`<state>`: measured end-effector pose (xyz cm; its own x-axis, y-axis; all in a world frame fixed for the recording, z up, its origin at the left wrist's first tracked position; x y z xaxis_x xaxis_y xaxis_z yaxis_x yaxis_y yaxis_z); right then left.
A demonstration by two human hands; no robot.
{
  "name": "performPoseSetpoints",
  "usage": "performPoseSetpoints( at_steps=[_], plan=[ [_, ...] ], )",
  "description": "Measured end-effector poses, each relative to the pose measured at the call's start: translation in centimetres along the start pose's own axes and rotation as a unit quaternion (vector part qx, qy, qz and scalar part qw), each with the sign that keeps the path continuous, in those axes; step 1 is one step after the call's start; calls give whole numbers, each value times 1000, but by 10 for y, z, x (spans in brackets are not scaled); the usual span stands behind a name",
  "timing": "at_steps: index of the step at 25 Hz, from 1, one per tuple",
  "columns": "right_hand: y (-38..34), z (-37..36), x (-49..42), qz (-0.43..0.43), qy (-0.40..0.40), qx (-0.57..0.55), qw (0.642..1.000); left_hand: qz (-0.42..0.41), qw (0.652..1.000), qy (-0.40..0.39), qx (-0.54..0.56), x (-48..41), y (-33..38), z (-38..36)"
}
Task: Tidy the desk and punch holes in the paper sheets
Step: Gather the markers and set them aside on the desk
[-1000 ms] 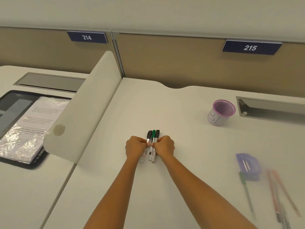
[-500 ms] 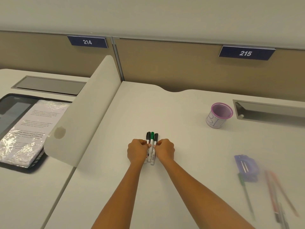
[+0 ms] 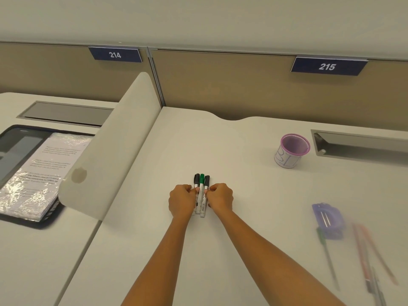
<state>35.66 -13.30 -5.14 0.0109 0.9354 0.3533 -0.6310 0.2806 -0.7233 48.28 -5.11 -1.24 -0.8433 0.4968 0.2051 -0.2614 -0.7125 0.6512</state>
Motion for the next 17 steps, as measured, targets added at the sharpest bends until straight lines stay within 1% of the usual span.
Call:
performPoseSetpoints(
  at_steps=[6,8,11,14,17],
  plan=[
    [13,8,-2,-17,-3,-51,999,-2,1000,3,-18,6,-3,8],
    [19,17,0,-14,-1,-66,998,-25,999,24,-10,16,3,12],
    [29,48,8,4,20,-89,996,-83,994,54,50,45,23,9],
    [43,97,12,29,52,-87,994,-129,987,21,98,91,51,-14],
    [63,159,11,46,85,-92,991,-164,981,-50,85,144,72,-54]
  ],
)
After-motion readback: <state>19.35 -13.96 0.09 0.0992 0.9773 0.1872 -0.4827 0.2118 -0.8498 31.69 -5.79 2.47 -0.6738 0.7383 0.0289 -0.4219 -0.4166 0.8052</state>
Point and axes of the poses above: each hand's wrist, its own x-axis away from the middle knuckle, its own z-axis out of the back of the hand, y = z × x, the point moved 7 cm from there along -x, towards the middle knuckle, and after that the axes turned 9 degrees about y, right-handed, at the moved point
